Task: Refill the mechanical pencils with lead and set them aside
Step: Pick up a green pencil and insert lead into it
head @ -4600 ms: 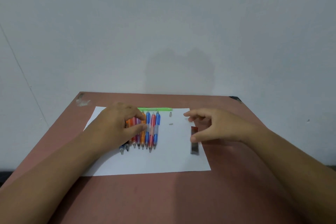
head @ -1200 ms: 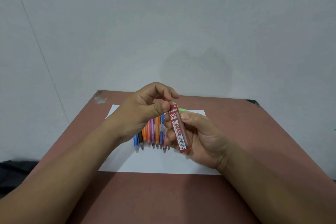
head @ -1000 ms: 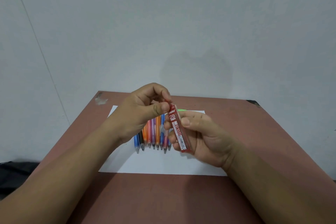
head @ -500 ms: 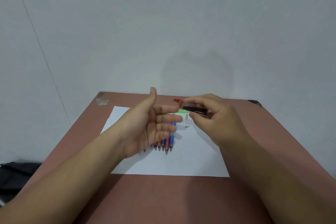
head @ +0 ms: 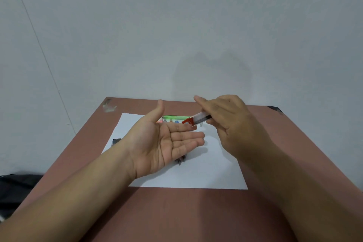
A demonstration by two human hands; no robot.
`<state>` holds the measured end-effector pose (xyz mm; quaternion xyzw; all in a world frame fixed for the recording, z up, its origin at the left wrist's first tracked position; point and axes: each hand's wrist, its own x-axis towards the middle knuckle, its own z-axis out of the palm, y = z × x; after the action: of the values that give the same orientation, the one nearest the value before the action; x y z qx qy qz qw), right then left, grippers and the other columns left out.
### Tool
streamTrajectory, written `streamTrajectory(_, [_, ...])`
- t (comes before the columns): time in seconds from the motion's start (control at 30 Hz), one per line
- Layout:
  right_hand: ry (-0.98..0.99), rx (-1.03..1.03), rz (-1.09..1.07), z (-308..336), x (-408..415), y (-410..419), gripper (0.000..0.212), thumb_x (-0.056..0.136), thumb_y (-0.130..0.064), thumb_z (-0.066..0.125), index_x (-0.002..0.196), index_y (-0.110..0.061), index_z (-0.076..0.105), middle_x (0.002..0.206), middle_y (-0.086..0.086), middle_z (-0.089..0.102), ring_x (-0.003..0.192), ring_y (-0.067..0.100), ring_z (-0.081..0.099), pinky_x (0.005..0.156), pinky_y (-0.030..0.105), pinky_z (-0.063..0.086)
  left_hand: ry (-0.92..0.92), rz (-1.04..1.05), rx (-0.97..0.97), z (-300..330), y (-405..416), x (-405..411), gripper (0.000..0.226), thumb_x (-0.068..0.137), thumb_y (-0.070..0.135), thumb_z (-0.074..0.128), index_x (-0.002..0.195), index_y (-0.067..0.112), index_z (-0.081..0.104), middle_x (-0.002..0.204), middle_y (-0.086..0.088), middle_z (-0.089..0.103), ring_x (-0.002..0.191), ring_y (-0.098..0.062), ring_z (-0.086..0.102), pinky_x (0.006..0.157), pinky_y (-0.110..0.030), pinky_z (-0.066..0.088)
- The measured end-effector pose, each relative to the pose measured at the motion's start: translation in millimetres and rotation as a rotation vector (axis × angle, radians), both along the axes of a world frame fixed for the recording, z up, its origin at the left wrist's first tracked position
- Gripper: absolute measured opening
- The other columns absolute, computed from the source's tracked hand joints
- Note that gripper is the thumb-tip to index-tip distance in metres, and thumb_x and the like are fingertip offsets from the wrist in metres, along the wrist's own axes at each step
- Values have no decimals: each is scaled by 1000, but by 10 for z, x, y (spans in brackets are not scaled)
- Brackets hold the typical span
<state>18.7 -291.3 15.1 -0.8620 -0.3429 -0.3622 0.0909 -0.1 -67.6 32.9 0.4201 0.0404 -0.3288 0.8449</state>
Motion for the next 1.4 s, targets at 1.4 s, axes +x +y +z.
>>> streamTrajectory(1.4, [-30,-376,12,492,-81,65,91,74,24,52,153,-20,43,112,2,64,100,29,52,73,40,53,12,-4,-111,-7,25,-17,99,90,75,43,128,-16,55,126,-38,60,116,-49,63,96,-47,54])
